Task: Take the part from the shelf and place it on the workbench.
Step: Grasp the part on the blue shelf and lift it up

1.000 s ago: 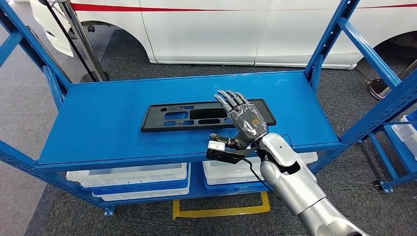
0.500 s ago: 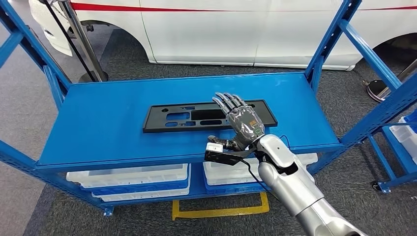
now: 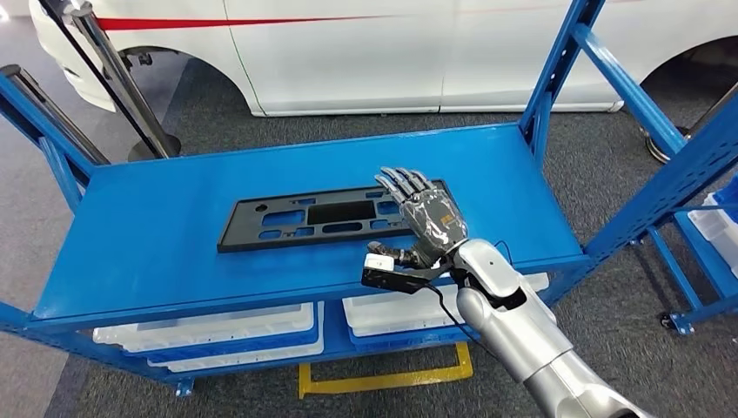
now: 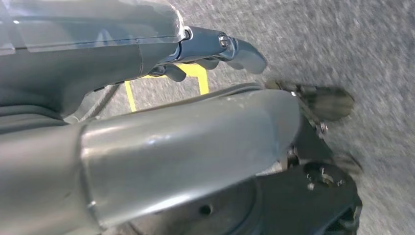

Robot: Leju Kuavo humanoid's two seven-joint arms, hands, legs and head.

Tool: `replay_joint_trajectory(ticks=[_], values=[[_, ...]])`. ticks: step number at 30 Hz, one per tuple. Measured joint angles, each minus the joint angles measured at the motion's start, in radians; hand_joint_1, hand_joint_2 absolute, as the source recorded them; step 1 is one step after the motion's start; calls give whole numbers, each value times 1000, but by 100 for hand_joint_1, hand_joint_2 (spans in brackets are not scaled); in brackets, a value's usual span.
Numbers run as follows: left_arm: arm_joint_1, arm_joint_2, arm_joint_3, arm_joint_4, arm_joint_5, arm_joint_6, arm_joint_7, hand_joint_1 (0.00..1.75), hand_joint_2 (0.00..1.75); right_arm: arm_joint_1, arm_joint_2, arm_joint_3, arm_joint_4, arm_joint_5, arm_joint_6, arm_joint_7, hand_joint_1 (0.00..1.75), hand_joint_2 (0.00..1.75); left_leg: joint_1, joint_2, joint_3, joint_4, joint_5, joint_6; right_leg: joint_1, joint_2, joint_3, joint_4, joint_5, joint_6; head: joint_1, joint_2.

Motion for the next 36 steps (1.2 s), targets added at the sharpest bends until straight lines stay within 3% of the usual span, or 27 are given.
replay_joint_trajectory(ticks=[2, 3, 4, 5, 6, 8, 10, 13, 17, 28, 36], values=[[1, 0, 0, 0, 0, -1, 0, 0, 0, 0, 1, 4, 2, 0, 2, 0, 0, 0, 1, -4, -80, 137, -48, -3, 3, 1, 13, -2, -10, -11, -1, 0], [1, 0, 0, 0, 0, -1, 0, 0, 0, 2, 1, 7, 3, 0, 3, 0, 0, 0, 1, -4, -124, 199, -59, -4, 5, 2, 19, -1, -15, -13, -1, 0], [2, 0, 0, 0, 0, -1, 0, 0, 0, 4, 1, 11, 4, -1, 5, -1, 0, 0, 1, -4, -155, 233, -52, -3, 7, 4, 26, -1, -21, -14, -1, 0], [4, 0, 0, 0, 0, -1, -2, 0, 0, 6, 1, 14, 5, -4, 6, -3, 0, 0, 1, -5, -168, 225, -21, -1, 8, 7, 36, -1, -27, -14, -1, 0], [6, 0, 0, 0, 1, -1, -5, 0, 0, 7, 1, 17, 6, -8, 8, -5, 0, 0, 0, -6, -161, 179, 28, 3, 10, 11, 47, -1, -35, -13, -1, 0], [9, 1, 1, 1, 3, -1, -12, 0, 0, 8, 1, 22, 5, -16, 10, -11, 0, 0, -4, -11, -123, 52, 118, 16, 13, 16, 66, -1, -50, -8, -1, 0], [8, 2, 2, 2, 3, -1, -16, 0, 0, 10, 0, 25, 5, -20, 13, -13, 0, 0, -7, -15, -94, -20, 139, 21, 17, 19, 71, 2, -59, -3, 0, 0], [5, 2, 2, 2, 4, 1, -15, 0, 0, 14, -1, 29, 4, -24, 16, -16, 0, 0, -7, -17, -84, -39, 125, 17, 18, 17, 68, 2, -62, 0, 1, 0], [5, 2, 4, 2, 6, 12, -12, 0, 0, 21, -5, 34, -4, -45, 28, -24, 0, 175, -9, -18, -84, -39, 121, 23, 17, 17, 73, -8, -63, 1, 1, 0], [4, 1, 12, 2, 12, 24, -13, 0, 0, 52, -41, 49, -62, -109, 79, -43, 0, 175, -9, -17, -83, -39, 121, 30, 16, 16, 75, -14, -59, 8, 1, 0], [5, 1, 29, 2, 11, 31, -13, 0, 0, 64, -100, 58, -108, -171, 163, -71, 0, 175, -9, -17, -83, -39, 122, 30, 17, 16, 76, -14, -58, 9, 1, 0]])
